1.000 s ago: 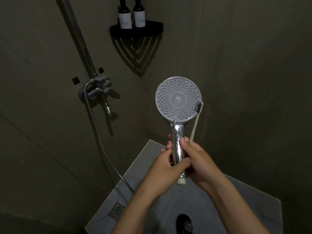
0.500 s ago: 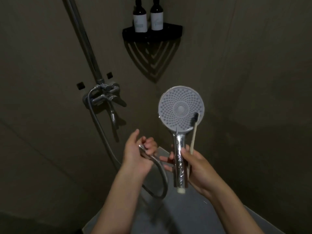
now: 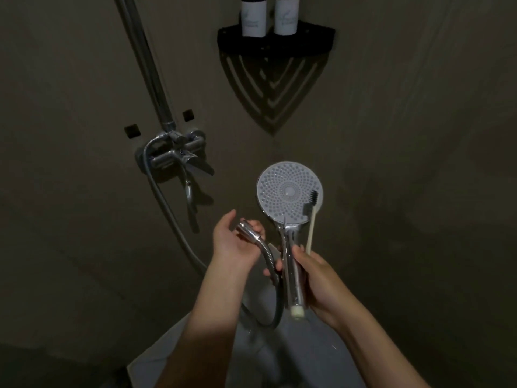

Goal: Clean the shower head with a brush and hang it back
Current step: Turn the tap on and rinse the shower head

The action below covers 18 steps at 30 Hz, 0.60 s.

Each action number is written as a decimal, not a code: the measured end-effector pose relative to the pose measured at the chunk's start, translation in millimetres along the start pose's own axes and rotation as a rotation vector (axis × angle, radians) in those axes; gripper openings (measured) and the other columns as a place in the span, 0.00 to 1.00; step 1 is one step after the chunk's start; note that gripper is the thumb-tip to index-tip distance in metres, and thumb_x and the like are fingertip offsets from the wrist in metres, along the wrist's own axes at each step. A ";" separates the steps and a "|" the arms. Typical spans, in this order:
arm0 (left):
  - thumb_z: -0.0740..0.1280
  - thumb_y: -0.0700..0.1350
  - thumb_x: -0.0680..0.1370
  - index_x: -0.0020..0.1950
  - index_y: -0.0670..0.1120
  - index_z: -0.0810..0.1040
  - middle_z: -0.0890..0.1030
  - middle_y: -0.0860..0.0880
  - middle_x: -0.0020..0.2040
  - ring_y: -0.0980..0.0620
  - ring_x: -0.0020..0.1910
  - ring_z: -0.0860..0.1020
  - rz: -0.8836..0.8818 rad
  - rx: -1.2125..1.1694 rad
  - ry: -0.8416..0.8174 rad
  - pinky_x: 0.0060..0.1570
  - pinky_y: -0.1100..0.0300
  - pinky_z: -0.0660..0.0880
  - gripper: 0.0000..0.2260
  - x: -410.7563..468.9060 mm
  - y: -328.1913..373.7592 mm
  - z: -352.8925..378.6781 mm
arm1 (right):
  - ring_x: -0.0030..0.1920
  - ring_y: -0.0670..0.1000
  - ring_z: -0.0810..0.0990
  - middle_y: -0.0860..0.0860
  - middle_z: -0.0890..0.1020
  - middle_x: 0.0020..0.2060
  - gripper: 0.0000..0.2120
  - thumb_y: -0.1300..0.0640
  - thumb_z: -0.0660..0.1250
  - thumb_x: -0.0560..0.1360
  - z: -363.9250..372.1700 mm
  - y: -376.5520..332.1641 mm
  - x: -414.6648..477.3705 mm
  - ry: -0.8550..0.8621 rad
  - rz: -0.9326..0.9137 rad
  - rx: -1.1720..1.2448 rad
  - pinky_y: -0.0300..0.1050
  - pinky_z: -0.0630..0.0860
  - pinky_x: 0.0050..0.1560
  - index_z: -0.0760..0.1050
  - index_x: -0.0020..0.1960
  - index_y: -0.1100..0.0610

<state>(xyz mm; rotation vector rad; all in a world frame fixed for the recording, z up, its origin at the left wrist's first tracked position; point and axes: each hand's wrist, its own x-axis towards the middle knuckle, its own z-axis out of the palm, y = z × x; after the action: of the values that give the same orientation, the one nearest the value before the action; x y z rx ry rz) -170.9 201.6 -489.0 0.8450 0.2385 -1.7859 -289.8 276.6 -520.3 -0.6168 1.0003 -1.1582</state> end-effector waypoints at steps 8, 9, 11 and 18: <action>0.64 0.41 0.74 0.38 0.43 0.66 0.67 0.47 0.28 0.53 0.27 0.66 0.017 0.061 0.049 0.30 0.63 0.65 0.08 54.1 32.9 -2.0 | 0.36 0.54 0.83 0.56 0.78 0.34 0.12 0.57 0.54 0.82 21.2 17.6 53.1 0.093 0.045 0.014 0.41 0.80 0.40 0.71 0.48 0.64; 0.63 0.41 0.74 0.38 0.43 0.67 0.67 0.47 0.30 0.52 0.28 0.66 0.013 0.066 0.042 0.31 0.63 0.65 0.07 60.6 40.3 -2.2 | 0.36 0.54 0.83 0.57 0.78 0.35 0.12 0.58 0.53 0.82 25.6 20.6 62.4 0.114 0.053 0.020 0.42 0.80 0.41 0.71 0.48 0.64; 0.63 0.40 0.74 0.38 0.43 0.67 0.67 0.47 0.31 0.52 0.29 0.67 0.008 0.080 0.024 0.32 0.63 0.66 0.06 75.3 57.7 -3.9 | 0.36 0.55 0.82 0.57 0.78 0.35 0.13 0.57 0.53 0.82 36.2 27.6 82.8 0.155 0.072 0.036 0.45 0.78 0.44 0.72 0.47 0.64; 0.54 0.35 0.74 0.32 0.44 0.64 0.67 0.47 0.29 0.52 0.30 0.66 0.008 0.269 -0.024 0.34 0.61 0.65 0.11 145.7 117.1 -19.2 | 0.36 0.54 0.82 0.56 0.78 0.33 0.14 0.57 0.53 0.82 81.8 61.4 152.1 0.316 0.130 0.070 0.42 0.78 0.41 0.72 0.47 0.63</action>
<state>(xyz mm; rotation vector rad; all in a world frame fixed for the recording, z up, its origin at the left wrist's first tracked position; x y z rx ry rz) -80.7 57.7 -569.3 1.0111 -0.0225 -1.8442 -178.4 145.4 -583.2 -0.3124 1.2420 -1.1914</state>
